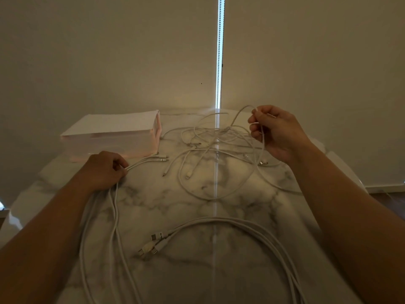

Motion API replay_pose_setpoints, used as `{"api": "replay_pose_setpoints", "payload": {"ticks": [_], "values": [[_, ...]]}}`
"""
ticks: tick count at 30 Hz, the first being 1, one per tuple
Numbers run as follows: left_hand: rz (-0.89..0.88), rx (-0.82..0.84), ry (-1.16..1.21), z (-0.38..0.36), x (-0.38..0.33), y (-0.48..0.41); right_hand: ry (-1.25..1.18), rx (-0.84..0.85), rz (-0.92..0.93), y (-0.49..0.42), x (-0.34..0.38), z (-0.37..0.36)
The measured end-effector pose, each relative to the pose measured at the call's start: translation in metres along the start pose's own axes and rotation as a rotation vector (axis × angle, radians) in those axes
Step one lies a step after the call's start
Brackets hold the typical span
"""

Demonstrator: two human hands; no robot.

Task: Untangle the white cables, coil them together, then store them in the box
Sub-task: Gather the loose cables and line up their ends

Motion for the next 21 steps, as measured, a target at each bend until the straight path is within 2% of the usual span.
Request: {"api": "replay_pose_setpoints", "payload": {"ticks": [3,5,7,9,13,15,18,21], "values": [[-0.001,0.0,-0.002,-0.001,-0.002,0.0,0.011,0.052,-0.037,-0.004,-0.006,-0.002],[0.005,-0.007,0.002,0.0,-0.002,0.001,0.129,0.087,-0.162,-0.005,-0.017,-0.003],[0.005,-0.009,-0.003,0.0,-0.001,0.001,0.245,0.11,-0.211,-0.006,-0.021,-0.003],[0.008,-0.005,-0.002,0.0,0.0,0.001,0.219,0.132,-0.121,-0.005,-0.014,-0.008],[0.01,-0.007,0.009,0.0,-0.001,0.001,-0.009,0.223,0.083,0.001,0.004,-0.016],[0.013,-0.001,0.007,0.0,-0.001,0.001,0.034,0.236,0.049,0.0,0.002,-0.015],[0.021,0.006,0.009,-0.001,-0.001,0.002,0.118,0.233,-0.105,-0.002,-0.01,-0.012],[0.028,0.012,0.012,-0.001,0.0,0.002,0.172,0.249,-0.092,0.0,-0.009,-0.012]]}}
Point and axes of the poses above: each hand's wrist, its own y-axis away from the middle knuckle, its own z-axis out of the back of the hand, x = y × z, the point moved 6 cm from there along -y, towards the middle knuckle, and after that the axes turned 10 degrees about y, right-handed, at the moved point
